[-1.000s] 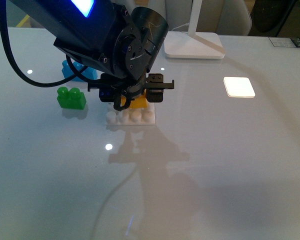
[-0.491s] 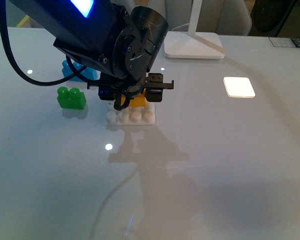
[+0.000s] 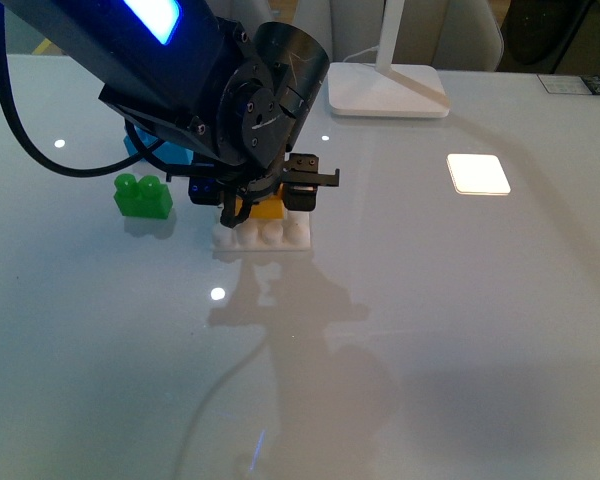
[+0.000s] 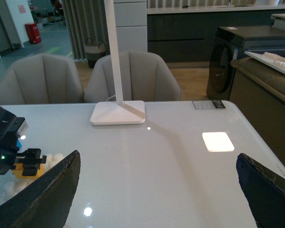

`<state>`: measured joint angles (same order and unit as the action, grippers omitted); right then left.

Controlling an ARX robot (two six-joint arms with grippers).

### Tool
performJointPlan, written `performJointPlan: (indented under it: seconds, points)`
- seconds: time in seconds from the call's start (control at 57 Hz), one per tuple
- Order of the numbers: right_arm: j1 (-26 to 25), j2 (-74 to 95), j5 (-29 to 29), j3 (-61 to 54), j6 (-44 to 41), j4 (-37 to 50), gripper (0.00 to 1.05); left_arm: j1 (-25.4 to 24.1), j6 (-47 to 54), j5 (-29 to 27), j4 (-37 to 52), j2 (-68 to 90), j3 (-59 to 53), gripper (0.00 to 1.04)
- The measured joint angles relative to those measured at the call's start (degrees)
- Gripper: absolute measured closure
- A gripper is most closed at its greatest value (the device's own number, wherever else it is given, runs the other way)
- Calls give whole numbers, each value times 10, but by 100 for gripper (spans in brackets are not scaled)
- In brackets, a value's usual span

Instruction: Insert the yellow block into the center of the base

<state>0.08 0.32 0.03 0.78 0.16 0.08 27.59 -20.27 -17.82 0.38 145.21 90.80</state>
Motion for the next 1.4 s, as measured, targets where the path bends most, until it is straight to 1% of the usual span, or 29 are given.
performJointPlan:
  seconds: [0.965,1.404]
  points:
    - [0,0,0,0,0,0,9,9,30,-19,-4,24,23,43]
    - [0,0,0,0,0,0,9,11,52,-26,-25,37,39,43]
